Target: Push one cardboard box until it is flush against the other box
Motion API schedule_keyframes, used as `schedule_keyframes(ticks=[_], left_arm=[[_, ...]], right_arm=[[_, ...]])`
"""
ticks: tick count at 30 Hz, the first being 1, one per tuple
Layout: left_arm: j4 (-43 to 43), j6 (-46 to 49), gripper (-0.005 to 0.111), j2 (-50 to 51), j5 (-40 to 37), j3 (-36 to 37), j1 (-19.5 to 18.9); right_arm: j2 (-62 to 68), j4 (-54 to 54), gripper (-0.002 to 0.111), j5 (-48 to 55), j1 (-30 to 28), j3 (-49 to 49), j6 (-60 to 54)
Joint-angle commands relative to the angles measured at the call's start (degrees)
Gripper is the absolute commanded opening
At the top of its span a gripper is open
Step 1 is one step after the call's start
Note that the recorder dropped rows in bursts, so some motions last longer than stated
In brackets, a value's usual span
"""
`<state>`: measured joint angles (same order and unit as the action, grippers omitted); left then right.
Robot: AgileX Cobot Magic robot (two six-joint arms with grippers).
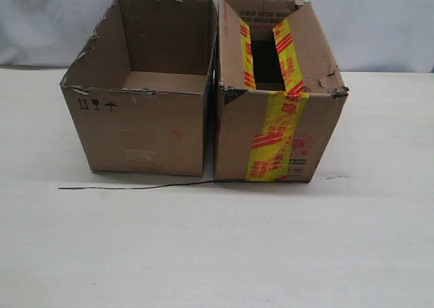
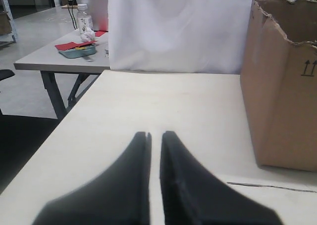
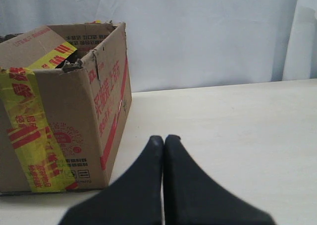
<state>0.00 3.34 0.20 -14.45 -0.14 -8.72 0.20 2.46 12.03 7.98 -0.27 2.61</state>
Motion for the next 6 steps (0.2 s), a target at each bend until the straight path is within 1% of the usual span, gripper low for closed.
schedule_keyframes(ticks=[1,6], left_arm=[[0.36,0.05,0.0,-0.2,0.23,0.14,0.1],[0.36,0.05,0.0,-0.2,0.1,0.14,0.1]], right_arm=[[-0.2,-0.08,0.0,0.06,0.18,0.27,-0.5],[-0.2,-0.08,0.0,0.06,0.18,0.27,-0.5]])
